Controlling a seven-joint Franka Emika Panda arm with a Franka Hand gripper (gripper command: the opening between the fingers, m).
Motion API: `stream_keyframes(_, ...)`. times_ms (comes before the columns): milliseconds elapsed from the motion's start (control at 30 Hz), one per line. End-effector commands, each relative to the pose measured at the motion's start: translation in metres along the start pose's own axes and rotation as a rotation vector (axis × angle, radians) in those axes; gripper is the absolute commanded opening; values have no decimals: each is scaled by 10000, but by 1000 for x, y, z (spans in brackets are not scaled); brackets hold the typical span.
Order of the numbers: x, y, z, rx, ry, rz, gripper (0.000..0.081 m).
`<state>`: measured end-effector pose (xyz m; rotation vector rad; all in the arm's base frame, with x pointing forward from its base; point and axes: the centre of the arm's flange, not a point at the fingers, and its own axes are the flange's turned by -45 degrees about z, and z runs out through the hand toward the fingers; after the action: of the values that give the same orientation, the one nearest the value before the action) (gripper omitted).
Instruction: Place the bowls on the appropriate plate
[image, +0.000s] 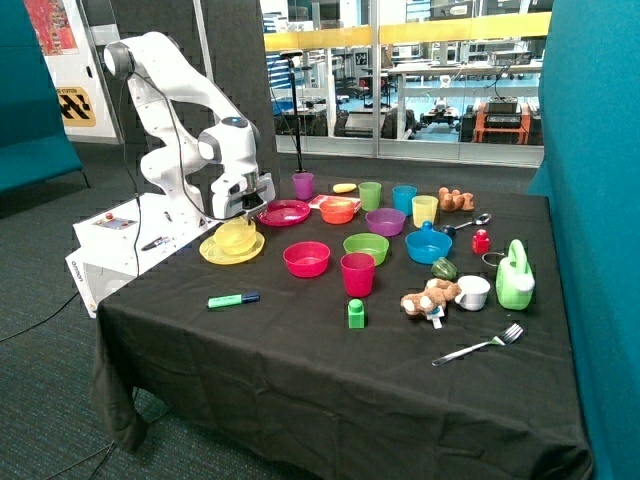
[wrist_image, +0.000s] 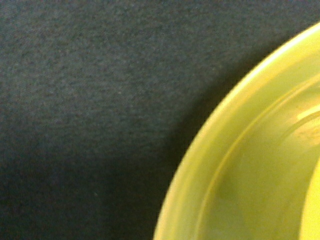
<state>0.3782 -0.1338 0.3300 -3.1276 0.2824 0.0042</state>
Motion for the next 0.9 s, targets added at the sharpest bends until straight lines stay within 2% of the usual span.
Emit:
stream_keyframes(0, -17, -5, 1, -8, 28, 1537, 54)
stream_keyframes(33, -21, -7, 3, -8, 28, 1510, 106)
stream_keyframes(133, -24, -13, 4, -8, 28, 1295, 367)
stream_keyframes(300, -27, -17, 3, -8, 28, 1177, 604)
stream_keyframes(333, -27, -18, 3, -9, 28, 928, 630)
stream_keyframes(467, -32, -17, 4, -8, 28, 1136, 671)
stream_keyframes(500, -32, -16, 4, -9, 28, 927, 675)
stream_keyframes(533, -34, -15, 4, -8, 28, 1299, 680)
stream_keyframes(600, -33, -13, 4, -8, 28, 941, 689)
stream_keyframes(867, -28, -6, 1, -9, 28, 903, 705)
